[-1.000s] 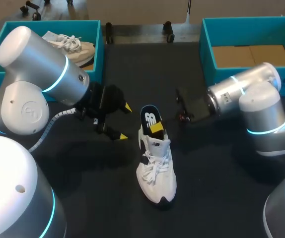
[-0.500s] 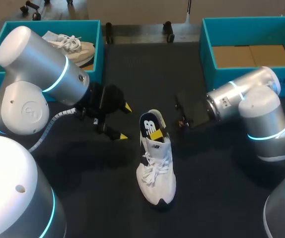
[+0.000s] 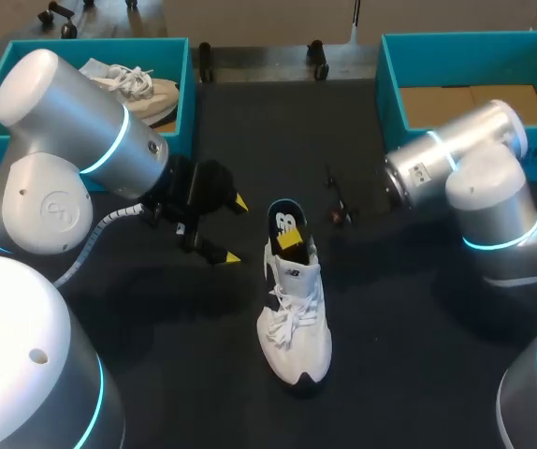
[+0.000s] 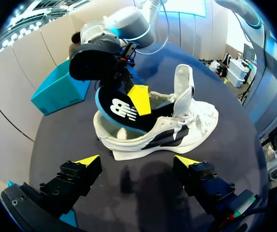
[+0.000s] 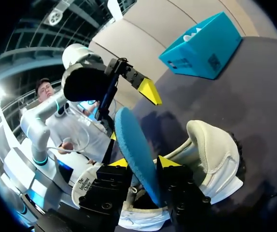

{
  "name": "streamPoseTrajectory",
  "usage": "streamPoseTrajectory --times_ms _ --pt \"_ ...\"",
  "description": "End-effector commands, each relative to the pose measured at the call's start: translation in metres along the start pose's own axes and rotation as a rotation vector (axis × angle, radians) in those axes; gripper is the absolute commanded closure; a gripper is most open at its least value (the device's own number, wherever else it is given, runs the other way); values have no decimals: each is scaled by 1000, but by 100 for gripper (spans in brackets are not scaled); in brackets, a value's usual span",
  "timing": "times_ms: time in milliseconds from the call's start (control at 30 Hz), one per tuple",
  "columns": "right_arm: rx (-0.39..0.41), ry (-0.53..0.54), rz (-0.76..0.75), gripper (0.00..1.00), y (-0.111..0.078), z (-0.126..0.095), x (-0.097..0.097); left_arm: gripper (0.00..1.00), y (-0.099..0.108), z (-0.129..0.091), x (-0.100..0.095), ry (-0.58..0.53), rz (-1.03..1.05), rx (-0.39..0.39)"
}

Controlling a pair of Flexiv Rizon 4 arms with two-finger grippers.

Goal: Take the shoe out of the shoebox, open the shoe tongue, remove and reinsert the insole, then place the shoe into the shoebox

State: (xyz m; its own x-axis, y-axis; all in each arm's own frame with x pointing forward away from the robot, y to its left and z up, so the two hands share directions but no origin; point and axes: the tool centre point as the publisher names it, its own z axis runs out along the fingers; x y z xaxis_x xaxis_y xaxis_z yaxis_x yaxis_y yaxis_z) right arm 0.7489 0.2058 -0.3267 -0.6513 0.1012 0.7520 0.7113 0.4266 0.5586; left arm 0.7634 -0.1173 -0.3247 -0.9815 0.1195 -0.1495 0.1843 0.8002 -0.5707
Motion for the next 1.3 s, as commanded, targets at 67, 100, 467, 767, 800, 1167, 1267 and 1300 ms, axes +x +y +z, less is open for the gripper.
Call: streamPoseTrajectory --times_ms 67,100,467,767,800,1167,1267,1300 --pt "29 -4 2 67 7 -4 -3 0 -1 0 1 -2 1 -4" --pt "34 -5 0 72 7 -5 -4 0 -1 0 1 -2 1 -4" --pt "102 -21 29 100 16 -12 -5 0 -1 0 1 -2 1 -4" --pt "169 -49 43 64 9 -18 -3 0 -1 0 1 -2 1 -4" --pt "186 -56 49 62 8 -18 -3 0 -1 0 1 -2 1 -4" --pt "256 -88 61 62 -9 -14 -5 0 -1 0 1 -2 1 -4" --pt "263 -86 66 63 -12 -11 -7 0 -1 0 1 -2 1 -4" --pt "270 -84 66 64 -13 -10 -7 0 -1 0 1 -2 1 -4"
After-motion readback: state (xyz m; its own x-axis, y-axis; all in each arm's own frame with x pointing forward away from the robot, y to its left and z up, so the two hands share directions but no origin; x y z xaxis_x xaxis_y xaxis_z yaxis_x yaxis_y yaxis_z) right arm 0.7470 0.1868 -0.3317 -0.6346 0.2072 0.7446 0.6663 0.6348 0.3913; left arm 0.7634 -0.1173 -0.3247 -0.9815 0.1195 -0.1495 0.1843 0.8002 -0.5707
